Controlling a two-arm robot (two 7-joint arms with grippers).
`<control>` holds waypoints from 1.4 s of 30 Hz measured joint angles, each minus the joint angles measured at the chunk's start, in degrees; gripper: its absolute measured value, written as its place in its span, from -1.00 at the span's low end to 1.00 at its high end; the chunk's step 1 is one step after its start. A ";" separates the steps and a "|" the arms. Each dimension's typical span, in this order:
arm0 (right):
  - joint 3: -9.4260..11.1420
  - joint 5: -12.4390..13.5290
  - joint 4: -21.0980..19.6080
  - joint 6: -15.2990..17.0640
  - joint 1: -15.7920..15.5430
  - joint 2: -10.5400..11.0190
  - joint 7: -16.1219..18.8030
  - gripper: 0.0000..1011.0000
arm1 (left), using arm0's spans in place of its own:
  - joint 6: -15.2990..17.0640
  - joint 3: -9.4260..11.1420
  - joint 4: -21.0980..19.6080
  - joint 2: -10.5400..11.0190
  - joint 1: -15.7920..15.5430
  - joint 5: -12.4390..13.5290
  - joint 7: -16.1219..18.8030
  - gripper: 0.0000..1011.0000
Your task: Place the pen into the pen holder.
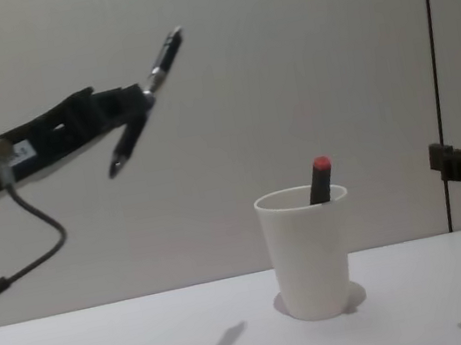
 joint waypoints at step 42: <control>0.74 4.32 -0.97 0.47 -0.10 0.65 3.71 0.98 | 7.53 4.58 6.66 -5.79 -7.47 4.83 -14.37 -0.77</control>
